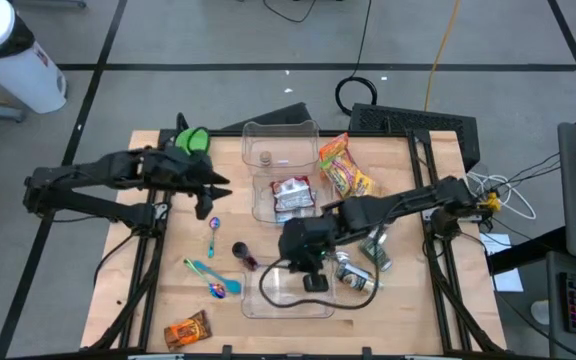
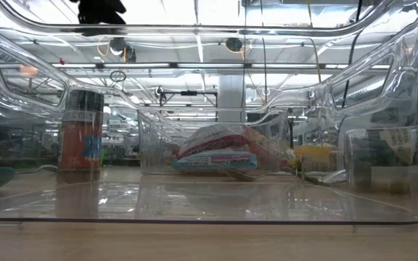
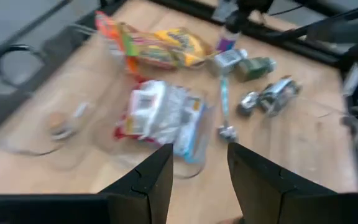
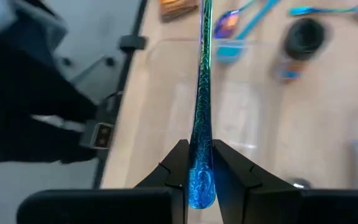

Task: Pick & Place Food Item
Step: Put the middle purple spoon into the bottom transparent bin

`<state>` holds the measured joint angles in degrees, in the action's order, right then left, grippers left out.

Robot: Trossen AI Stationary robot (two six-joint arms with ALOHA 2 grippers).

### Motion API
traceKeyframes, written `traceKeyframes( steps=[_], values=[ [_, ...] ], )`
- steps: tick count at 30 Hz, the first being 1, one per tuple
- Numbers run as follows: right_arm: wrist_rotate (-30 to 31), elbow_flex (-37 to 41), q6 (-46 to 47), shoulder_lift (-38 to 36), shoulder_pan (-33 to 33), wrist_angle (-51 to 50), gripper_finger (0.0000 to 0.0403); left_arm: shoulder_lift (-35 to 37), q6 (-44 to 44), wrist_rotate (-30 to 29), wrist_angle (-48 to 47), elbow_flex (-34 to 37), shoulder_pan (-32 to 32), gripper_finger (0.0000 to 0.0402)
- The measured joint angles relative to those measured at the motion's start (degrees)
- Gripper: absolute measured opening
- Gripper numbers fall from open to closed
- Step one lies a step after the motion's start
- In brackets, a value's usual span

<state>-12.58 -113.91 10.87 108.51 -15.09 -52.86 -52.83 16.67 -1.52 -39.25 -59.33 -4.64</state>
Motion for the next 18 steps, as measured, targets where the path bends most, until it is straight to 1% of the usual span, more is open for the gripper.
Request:
traceKeyframes(
  steps=[5, 7, 9, 13, 16, 18],
  values=[
    [0.91, -0.04, -4.16, 0.29, 2.51, -5.95, 0.0032, -0.03, 1.66, 7.25, 18.08, 9.40, 0.00, 0.0159],
    [2.38, -0.04, -3.65, 0.31, 3.63, -6.80, 0.0032, 0.00, 3.20, 9.23, 25.47, 12.54, 0.00, 0.0159],
    [2.42, -0.04, -3.07, 0.31, 4.30, -6.26, 0.0032, 0.04, 4.98, 9.85, 30.56, 15.38, 0.00, 0.0159],
    [2.05, -0.13, -1.22, 1.49, 3.47, -4.51, 0.0032, 0.00, 6.46, 8.92, 36.55, 18.99, 0.00, 0.0159],
    [2.10, -0.09, -0.55, 3.85, 2.46, -4.47, 0.0032, 0.02, 5.99, 7.39, 36.82, 19.34, 0.00, 0.0159],
    [2.09, -0.08, 1.73, 5.57, 1.90, -4.28, 0.0032, 0.01, 6.00, 6.51, 37.57, 19.37, 0.00, 0.0159]
  ],
)
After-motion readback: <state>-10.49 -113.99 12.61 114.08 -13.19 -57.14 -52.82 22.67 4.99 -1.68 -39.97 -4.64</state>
